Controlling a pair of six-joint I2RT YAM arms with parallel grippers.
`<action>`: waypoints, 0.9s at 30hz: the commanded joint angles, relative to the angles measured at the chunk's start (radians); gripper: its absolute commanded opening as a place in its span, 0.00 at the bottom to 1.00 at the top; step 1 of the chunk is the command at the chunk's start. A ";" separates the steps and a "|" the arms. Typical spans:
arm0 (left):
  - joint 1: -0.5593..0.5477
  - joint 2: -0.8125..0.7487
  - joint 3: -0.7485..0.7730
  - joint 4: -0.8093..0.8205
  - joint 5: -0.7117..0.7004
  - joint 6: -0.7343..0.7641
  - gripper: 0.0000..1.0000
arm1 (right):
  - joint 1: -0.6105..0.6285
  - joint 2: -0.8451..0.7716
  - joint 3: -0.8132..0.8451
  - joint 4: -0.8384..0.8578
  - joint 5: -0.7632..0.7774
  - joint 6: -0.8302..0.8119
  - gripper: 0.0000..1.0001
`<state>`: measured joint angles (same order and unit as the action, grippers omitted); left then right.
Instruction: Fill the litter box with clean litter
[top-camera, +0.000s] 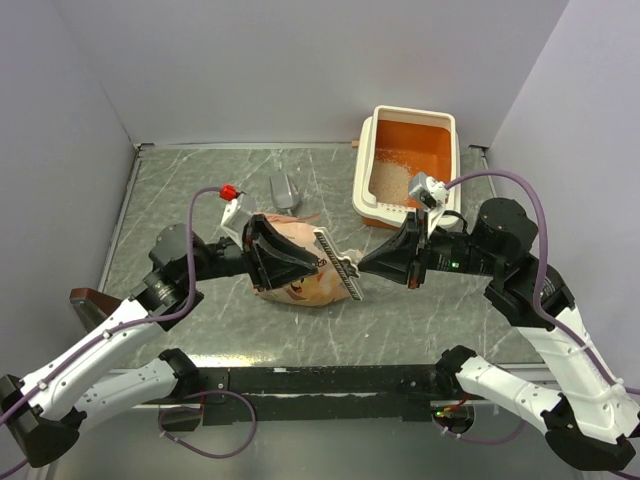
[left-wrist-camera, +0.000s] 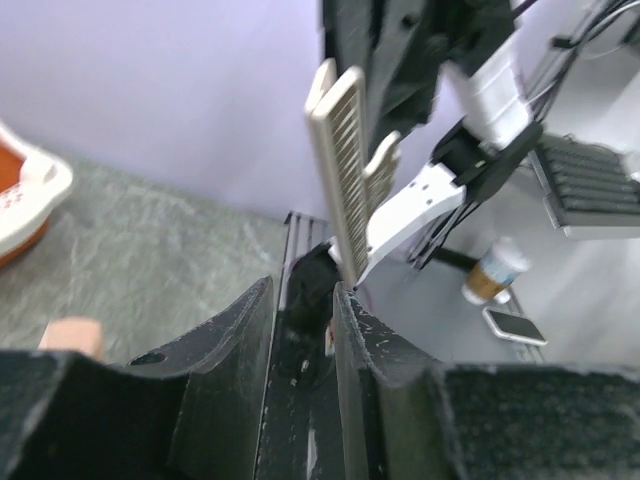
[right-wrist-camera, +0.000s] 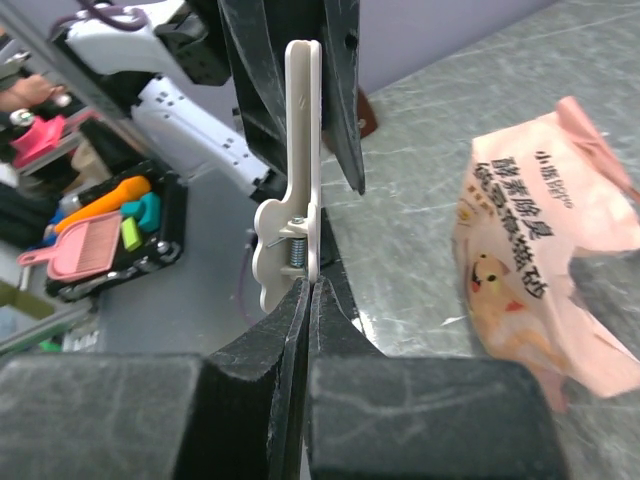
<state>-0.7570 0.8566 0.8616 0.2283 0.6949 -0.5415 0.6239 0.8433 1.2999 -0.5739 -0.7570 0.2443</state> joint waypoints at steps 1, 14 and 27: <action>-0.002 -0.033 0.008 0.213 0.057 -0.124 0.35 | 0.005 -0.010 -0.013 0.111 -0.093 0.012 0.00; -0.004 -0.039 0.000 0.260 0.043 -0.150 0.36 | 0.077 -0.004 -0.022 0.158 -0.119 0.026 0.00; -0.004 -0.056 0.019 0.273 0.054 -0.152 0.37 | 0.132 0.020 -0.036 0.161 -0.053 0.020 0.00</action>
<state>-0.7570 0.8169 0.8543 0.4469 0.7368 -0.6853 0.7437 0.8639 1.2675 -0.4637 -0.8272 0.2646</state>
